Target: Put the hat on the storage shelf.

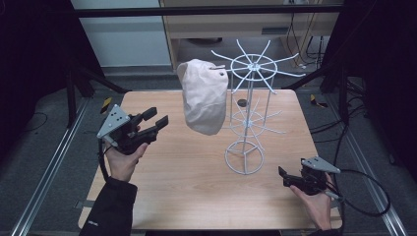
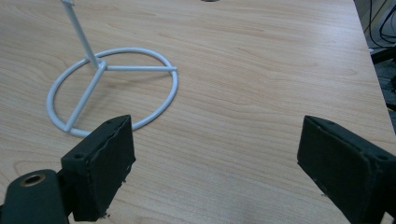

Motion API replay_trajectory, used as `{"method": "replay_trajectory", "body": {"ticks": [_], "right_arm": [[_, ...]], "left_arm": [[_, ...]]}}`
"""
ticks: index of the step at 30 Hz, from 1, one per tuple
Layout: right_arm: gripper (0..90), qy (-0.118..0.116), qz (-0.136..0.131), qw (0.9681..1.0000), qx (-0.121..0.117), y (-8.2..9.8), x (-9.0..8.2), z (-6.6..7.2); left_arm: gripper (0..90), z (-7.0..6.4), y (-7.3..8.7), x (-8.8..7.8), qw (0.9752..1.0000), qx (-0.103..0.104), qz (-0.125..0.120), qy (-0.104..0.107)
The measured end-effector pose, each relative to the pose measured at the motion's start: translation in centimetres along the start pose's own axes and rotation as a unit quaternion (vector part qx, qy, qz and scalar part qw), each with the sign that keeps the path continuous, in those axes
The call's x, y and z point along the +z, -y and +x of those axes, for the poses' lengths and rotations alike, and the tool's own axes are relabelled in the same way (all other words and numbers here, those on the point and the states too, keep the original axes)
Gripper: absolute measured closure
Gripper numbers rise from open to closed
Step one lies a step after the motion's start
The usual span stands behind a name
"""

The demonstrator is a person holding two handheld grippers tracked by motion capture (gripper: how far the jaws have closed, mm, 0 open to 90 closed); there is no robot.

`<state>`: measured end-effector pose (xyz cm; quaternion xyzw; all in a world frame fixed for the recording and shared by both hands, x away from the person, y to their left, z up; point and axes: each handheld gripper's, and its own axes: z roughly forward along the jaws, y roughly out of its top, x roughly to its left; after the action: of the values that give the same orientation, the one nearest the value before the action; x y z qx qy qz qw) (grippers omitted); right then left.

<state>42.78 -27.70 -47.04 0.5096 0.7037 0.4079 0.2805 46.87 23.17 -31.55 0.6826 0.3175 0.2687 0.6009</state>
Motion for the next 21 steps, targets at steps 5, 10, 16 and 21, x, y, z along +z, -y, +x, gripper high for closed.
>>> {"method": "replay_trajectory", "body": {"ticks": [5, 10, 16, 21], "right_arm": [[10.3, -0.002, -0.005, 1.0, 0.001, 0.0, 0.1, 0.0], [9.7, -0.002, -0.005, 0.9999, 0.008, 0.1, 0.0, 0.0], [9.6, 0.001, -0.007, 1.0, 0.006, 0.2, 0.1, -0.1], [9.4, -0.001, -0.005, 0.9999, 0.009, 0.2, 0.1, -0.1]], "left_arm": [[40.3, 0.9, 2.1, -1.6, 0.9989, -0.009, 0.028, -0.036], [36.3, 1.9, 5.5, -3.4, 0.9953, -0.023, 0.067, -0.066], [33.7, 3.1, 9.6, -5.3, 0.9886, -0.048, 0.107, -0.093], [31.7, 3.6, 12.1, -6.1, 0.9819, -0.054, 0.141, -0.115]]}}
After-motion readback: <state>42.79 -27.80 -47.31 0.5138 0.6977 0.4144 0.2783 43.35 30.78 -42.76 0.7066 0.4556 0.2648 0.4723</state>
